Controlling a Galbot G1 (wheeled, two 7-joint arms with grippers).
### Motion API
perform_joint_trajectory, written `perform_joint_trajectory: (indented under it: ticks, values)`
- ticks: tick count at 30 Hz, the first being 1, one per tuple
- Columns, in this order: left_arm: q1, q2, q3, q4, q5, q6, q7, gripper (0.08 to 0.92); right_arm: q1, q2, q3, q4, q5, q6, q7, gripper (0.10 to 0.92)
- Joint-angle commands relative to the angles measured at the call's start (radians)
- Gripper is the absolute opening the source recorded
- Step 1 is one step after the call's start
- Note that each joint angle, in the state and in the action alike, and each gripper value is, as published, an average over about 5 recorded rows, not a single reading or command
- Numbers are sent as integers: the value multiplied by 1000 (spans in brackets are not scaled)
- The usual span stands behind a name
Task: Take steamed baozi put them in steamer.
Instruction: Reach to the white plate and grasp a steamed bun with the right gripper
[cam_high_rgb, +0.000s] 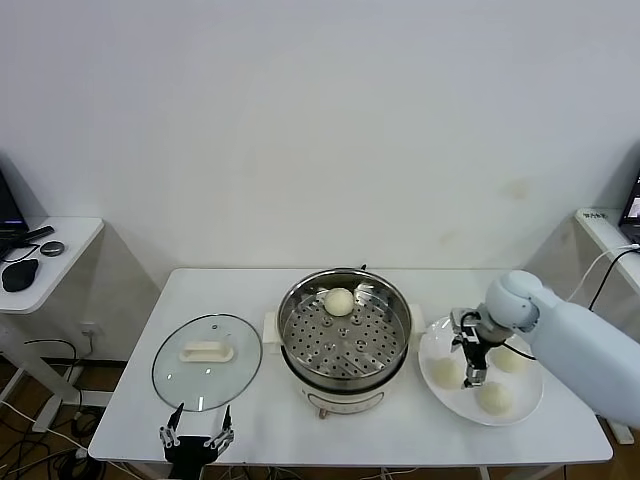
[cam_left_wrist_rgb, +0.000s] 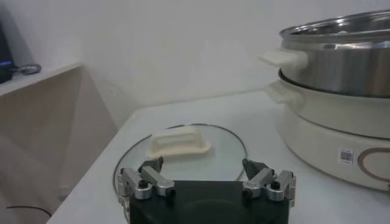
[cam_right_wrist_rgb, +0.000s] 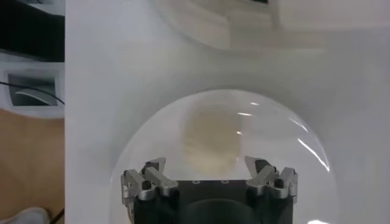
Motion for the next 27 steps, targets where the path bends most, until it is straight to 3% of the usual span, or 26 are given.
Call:
perform_joint_trajectory:
  ticks: [1,21,27]
  values:
    - [-5,0,-1,6,-1,1,1,823,-44,46,26,-43,-27,1,41,823]
    - [-14,3,-3,25,-2,1,2,823,-30,86,24,-89,-66,5,17,822]
    - [-18,1,-1,24,-2,2,2,823,-36,84,26,-90,-70,2,16,727]
